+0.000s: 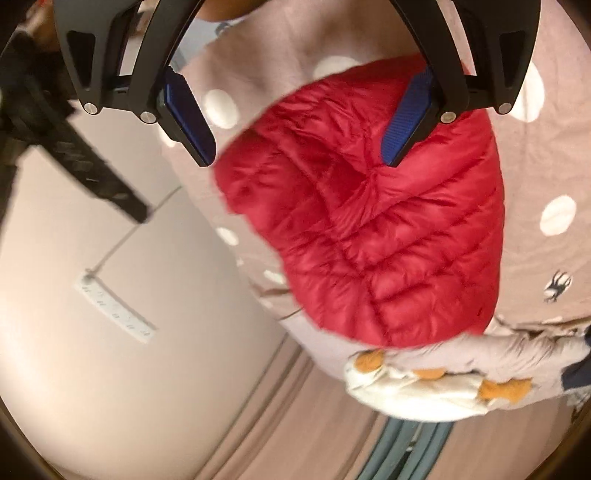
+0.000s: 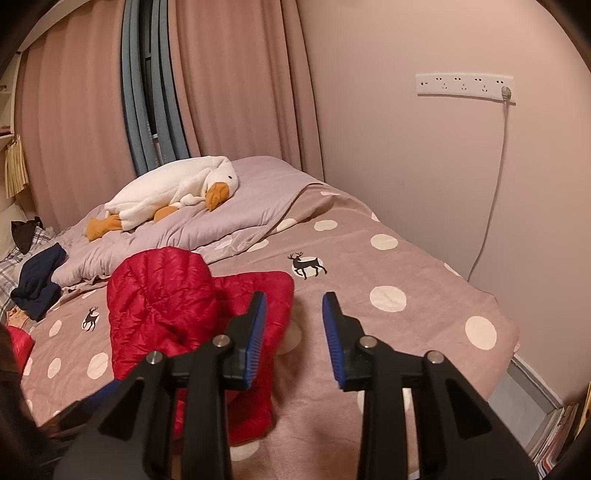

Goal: Fold large clothes
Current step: 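Open the left tool and release the jacket bundle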

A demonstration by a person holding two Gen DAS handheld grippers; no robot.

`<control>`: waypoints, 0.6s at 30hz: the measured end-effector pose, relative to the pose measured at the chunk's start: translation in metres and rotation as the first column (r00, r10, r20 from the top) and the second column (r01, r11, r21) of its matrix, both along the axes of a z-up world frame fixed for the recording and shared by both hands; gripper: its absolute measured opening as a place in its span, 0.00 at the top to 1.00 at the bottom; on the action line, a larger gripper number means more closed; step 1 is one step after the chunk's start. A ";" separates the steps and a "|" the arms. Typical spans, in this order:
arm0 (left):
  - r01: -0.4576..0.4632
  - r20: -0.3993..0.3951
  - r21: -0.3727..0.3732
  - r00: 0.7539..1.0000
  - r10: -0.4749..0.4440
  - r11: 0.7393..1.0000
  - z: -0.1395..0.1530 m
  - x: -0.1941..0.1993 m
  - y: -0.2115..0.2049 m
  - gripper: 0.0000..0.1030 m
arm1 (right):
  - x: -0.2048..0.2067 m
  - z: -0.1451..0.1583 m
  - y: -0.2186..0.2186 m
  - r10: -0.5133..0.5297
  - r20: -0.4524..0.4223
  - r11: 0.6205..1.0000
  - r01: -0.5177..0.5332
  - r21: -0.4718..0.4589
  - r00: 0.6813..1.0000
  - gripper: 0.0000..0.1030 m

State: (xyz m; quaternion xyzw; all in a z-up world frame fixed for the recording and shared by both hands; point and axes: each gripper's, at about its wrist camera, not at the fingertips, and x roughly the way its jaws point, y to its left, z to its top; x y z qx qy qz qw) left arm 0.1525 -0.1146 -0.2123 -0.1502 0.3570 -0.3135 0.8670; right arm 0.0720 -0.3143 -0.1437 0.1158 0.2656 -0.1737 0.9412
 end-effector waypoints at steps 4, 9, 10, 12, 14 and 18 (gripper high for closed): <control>-0.120 0.056 -0.019 0.991 0.121 0.993 0.013 -0.011 0.023 0.12 | 0.002 -0.001 0.007 0.018 -0.002 1.000 -0.018 -0.003 1.000 0.67; -0.454 0.117 0.128 0.890 0.441 0.882 -0.001 0.008 0.055 0.27 | 0.009 -0.006 0.022 0.062 -0.018 0.998 -0.062 -0.009 0.998 0.66; -0.500 0.119 0.160 0.866 0.486 0.851 -0.007 0.015 0.060 0.38 | 0.010 -0.007 0.025 0.069 -0.020 0.998 -0.070 -0.011 0.997 0.66; -0.557 0.107 0.219 0.830 0.548 0.801 -0.017 0.028 0.070 0.56 | 0.017 -0.010 0.033 0.086 -0.031 0.996 -0.087 -0.017 0.996 0.66; -0.564 0.067 0.246 0.822 0.566 0.789 -0.028 0.038 0.081 0.62 | 0.024 -0.013 0.039 0.104 -0.043 0.994 -0.104 -0.013 0.994 0.66; -0.570 0.034 0.268 0.812 0.583 0.777 -0.049 0.052 0.091 0.67 | 0.040 -0.021 0.053 0.188 -0.020 0.982 -0.188 0.008 0.982 0.66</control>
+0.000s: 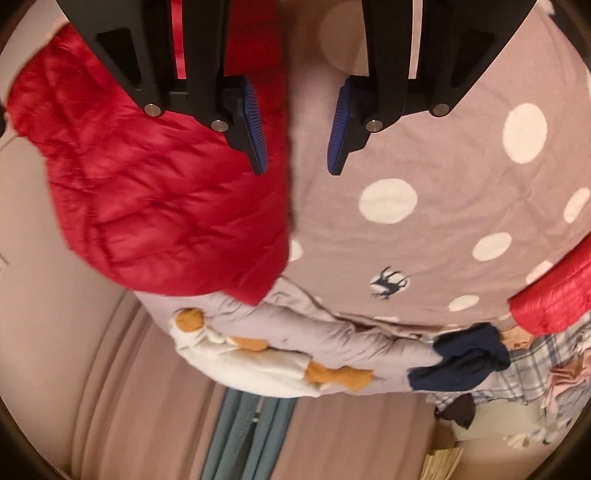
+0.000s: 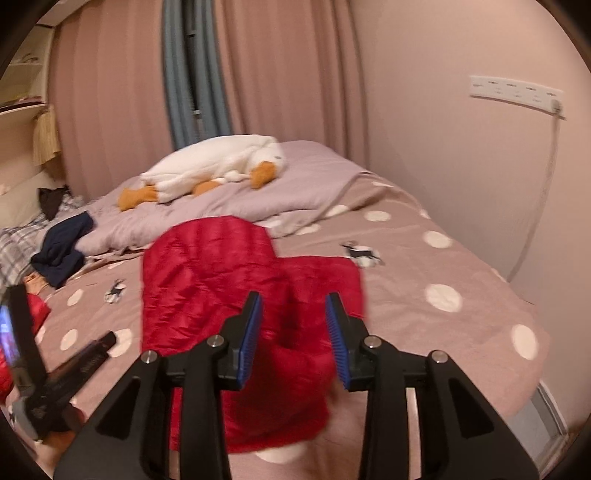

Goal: Fold large clothes

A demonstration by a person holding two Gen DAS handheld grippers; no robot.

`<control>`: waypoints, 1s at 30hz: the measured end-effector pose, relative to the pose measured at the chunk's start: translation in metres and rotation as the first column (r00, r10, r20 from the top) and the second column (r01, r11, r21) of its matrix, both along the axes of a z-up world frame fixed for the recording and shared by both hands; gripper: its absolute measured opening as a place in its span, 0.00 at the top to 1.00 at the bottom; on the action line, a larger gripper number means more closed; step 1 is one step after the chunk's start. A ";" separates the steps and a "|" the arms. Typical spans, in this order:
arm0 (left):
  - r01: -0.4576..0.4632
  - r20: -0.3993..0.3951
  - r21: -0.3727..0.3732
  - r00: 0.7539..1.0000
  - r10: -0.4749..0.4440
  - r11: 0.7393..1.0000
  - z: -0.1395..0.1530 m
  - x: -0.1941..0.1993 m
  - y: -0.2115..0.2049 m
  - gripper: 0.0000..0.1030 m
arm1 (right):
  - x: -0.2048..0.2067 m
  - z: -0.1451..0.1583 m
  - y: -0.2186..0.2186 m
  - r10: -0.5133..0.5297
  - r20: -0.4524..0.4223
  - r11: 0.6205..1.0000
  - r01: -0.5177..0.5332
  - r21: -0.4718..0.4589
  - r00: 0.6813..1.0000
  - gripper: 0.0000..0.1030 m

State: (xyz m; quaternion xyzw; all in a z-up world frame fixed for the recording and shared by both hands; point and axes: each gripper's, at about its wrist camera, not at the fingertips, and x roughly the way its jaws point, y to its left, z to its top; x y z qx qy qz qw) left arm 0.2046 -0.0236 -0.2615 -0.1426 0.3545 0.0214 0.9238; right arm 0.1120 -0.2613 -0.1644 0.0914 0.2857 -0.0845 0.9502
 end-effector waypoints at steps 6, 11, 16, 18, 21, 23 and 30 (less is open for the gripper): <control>0.053 -0.010 0.000 0.999 -0.053 0.999 -0.008 0.010 -0.010 0.67 | 0.040 -0.020 0.027 0.120 0.003 0.993 -0.120 -0.022 0.993 0.66; 0.117 -0.011 0.019 0.993 -0.117 0.993 -0.018 0.015 -0.032 0.67 | 0.067 -0.054 0.011 0.006 -0.096 0.997 -0.014 -0.082 0.995 0.70; 0.174 0.056 0.104 0.982 -0.180 0.979 -0.023 0.010 -0.054 0.67 | 0.081 -0.094 -0.021 -0.078 -0.152 0.995 0.067 -0.080 0.985 0.70; 0.197 0.073 0.098 0.976 -0.204 0.976 -0.030 0.012 -0.058 0.67 | 0.083 -0.107 -0.026 -0.089 -0.176 0.993 0.074 -0.090 0.980 0.70; 0.216 0.093 0.055 0.971 -0.220 0.975 -0.039 0.015 -0.056 0.62 | 0.086 -0.130 -0.026 -0.126 -0.193 0.984 0.098 -0.146 0.973 0.71; 0.225 0.116 0.079 0.966 -0.233 0.971 -0.043 0.016 -0.061 0.60 | 0.085 -0.141 -0.023 -0.152 -0.188 0.973 0.114 -0.199 0.970 0.71; 0.251 0.111 0.138 0.957 -0.267 0.958 -0.052 0.028 -0.069 0.60 | 0.099 -0.160 -0.035 -0.126 -0.232 0.985 0.094 -0.145 0.964 0.69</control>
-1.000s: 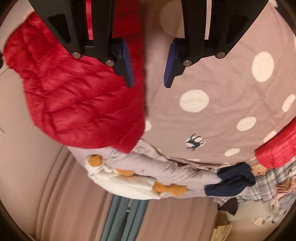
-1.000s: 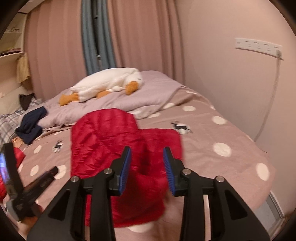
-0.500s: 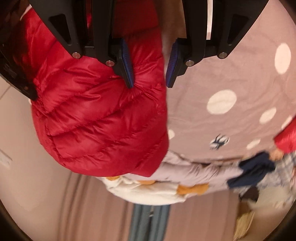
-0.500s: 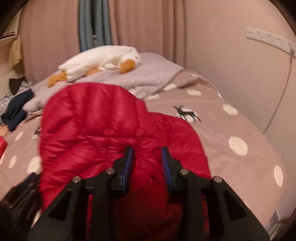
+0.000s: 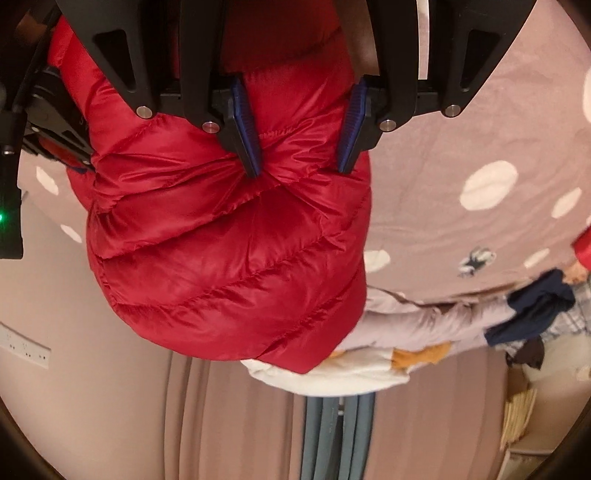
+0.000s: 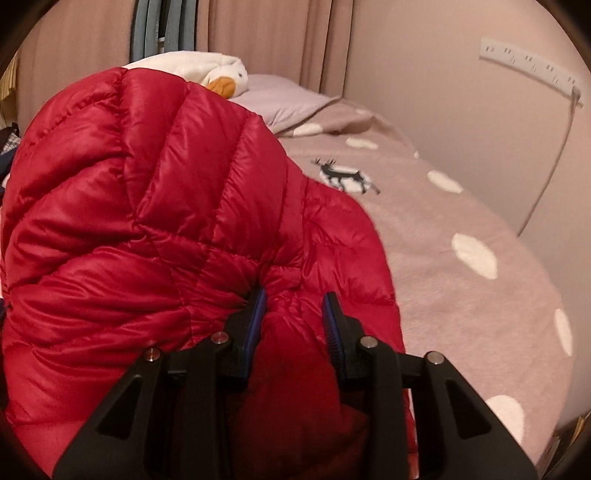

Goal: Fold large clothes

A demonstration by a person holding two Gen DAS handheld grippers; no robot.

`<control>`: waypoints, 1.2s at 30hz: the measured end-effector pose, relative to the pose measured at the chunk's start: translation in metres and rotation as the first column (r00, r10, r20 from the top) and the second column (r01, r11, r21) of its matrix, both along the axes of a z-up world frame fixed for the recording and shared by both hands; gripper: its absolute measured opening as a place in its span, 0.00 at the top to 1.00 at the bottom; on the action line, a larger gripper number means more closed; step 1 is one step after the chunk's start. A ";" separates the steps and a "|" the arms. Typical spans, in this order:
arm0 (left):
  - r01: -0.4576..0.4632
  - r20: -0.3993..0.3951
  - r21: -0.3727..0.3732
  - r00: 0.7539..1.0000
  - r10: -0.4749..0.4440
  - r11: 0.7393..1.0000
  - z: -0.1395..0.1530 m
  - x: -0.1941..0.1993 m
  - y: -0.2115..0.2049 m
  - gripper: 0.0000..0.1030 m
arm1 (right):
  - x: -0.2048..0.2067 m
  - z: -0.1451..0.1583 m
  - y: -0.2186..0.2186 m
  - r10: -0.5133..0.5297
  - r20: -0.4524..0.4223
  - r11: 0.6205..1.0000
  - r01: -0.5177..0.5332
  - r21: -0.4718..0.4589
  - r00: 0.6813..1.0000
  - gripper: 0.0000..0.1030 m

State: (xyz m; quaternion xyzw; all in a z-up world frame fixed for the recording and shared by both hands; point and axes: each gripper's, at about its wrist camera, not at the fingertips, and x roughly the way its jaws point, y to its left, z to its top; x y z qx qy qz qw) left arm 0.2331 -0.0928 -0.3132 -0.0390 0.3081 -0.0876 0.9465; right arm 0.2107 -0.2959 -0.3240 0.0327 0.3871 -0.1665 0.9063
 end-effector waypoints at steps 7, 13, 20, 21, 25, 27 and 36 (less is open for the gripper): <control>-0.012 0.011 0.039 1.000 0.012 0.999 -0.001 0.002 -0.004 0.60 | 0.007 -0.002 -0.005 0.000 -0.001 1.000 0.000 -0.020 1.000 0.69; -0.015 0.012 0.045 1.000 0.015 0.999 -0.001 0.004 -0.004 0.60 | 0.008 -0.002 -0.004 0.003 -0.001 1.000 -0.003 -0.027 1.000 0.69; -0.034 0.026 0.041 0.999 0.033 0.999 0.004 -0.005 -0.003 0.56 | -0.009 0.004 0.006 -0.001 0.046 1.000 0.002 -0.024 0.999 0.69; -0.033 0.028 0.033 0.999 0.032 0.999 0.008 -0.006 0.001 0.56 | -0.012 0.008 0.007 -0.006 0.061 1.000 0.007 -0.026 0.998 0.69; -0.063 0.026 -0.018 0.998 0.063 0.998 0.035 -0.009 0.016 0.56 | -0.026 0.041 0.005 0.032 0.122 0.999 -0.037 0.037 0.992 0.69; -0.070 0.081 -0.063 0.994 0.075 0.996 0.057 -0.010 0.029 0.56 | -0.035 0.067 0.003 0.071 0.191 0.995 -0.082 0.053 0.979 0.69; -0.090 -0.029 -0.173 0.996 0.086 0.981 0.063 0.069 0.064 0.56 | 0.039 0.101 -0.012 0.190 0.192 0.919 -0.243 0.309 0.963 0.71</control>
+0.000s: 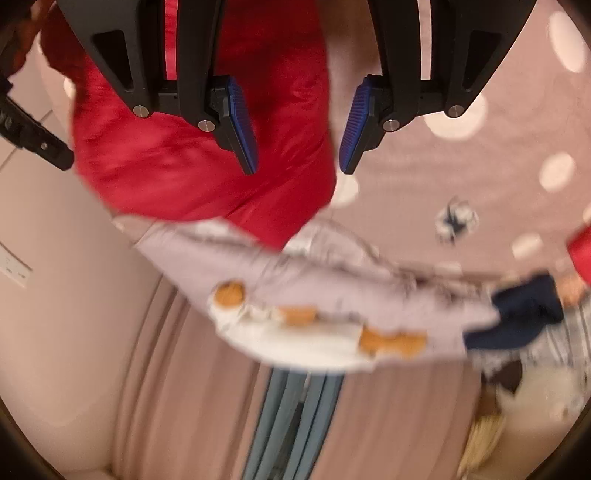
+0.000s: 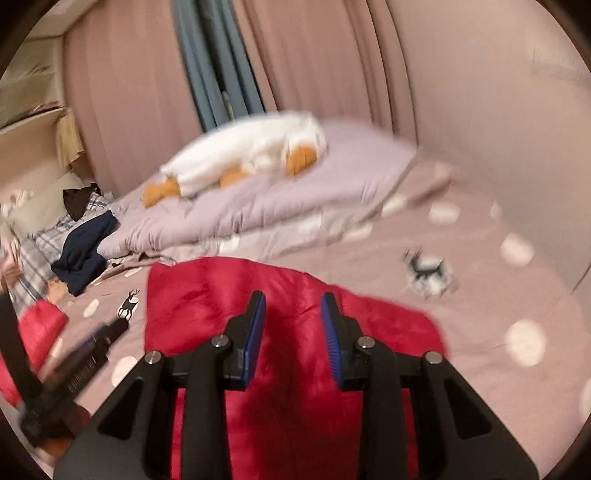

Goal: Fold large clothes
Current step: 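Open both tools and withdraw them from the jacket, then grasp the red jacket bundle with both tools and lift it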

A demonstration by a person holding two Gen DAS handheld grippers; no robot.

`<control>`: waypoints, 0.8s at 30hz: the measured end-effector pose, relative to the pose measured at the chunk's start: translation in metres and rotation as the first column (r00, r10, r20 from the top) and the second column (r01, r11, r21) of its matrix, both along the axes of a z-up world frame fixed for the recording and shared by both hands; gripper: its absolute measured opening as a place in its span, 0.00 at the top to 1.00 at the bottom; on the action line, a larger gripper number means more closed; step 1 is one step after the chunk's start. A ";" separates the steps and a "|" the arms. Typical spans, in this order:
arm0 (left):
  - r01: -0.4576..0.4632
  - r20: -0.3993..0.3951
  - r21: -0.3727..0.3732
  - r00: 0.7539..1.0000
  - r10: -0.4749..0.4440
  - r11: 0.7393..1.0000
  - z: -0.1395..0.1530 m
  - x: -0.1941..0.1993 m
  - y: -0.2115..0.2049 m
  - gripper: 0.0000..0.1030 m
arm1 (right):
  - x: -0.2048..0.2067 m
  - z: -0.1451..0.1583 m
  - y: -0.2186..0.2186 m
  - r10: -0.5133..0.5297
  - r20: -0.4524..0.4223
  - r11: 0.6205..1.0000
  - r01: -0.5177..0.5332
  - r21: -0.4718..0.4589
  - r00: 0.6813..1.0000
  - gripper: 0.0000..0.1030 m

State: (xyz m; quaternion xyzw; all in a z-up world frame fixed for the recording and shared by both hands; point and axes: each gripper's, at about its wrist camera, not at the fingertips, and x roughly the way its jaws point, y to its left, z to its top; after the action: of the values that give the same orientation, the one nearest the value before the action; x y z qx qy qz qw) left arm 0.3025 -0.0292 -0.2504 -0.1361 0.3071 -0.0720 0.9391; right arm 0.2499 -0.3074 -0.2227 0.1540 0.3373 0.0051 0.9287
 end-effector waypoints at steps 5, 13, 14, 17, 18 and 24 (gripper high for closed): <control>0.079 -0.157 -0.085 0.983 -0.091 0.993 -0.062 0.037 0.002 0.56 | 0.033 -0.061 -0.003 -0.044 -0.148 0.998 0.037 -0.054 0.988 0.74; 0.051 -0.192 -0.074 0.979 -0.065 0.996 -0.050 0.032 0.004 0.56 | 0.029 -0.054 -0.016 -0.056 -0.137 0.998 0.054 -0.022 0.989 0.71; 0.039 -0.209 -0.096 0.976 -0.058 0.995 -0.045 0.029 0.009 0.56 | 0.023 -0.046 -0.021 -0.057 -0.126 0.998 0.055 -0.016 0.990 0.68; 0.023 -0.186 -0.232 0.980 -0.068 0.972 -0.025 0.019 0.030 0.51 | -0.006 -0.021 -0.034 -0.047 -0.059 0.999 0.047 0.006 0.997 0.28; 0.026 -0.156 -0.290 0.985 -0.074 0.957 -0.017 0.011 0.038 0.35 | -0.022 -0.013 -0.039 -0.031 -0.013 0.999 0.031 0.011 0.999 0.17; 0.045 -0.085 -0.417 0.992 -0.088 0.908 -0.013 -0.019 0.068 0.00 | -0.063 -0.026 -0.084 -0.045 0.001 0.989 0.045 0.139 0.999 0.00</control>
State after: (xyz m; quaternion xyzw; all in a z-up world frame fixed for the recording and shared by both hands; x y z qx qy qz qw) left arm 0.2833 0.0386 -0.2630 -0.3252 0.3369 -0.1605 0.8689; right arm 0.1872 -0.3909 -0.2482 0.2257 0.3308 0.0078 0.9163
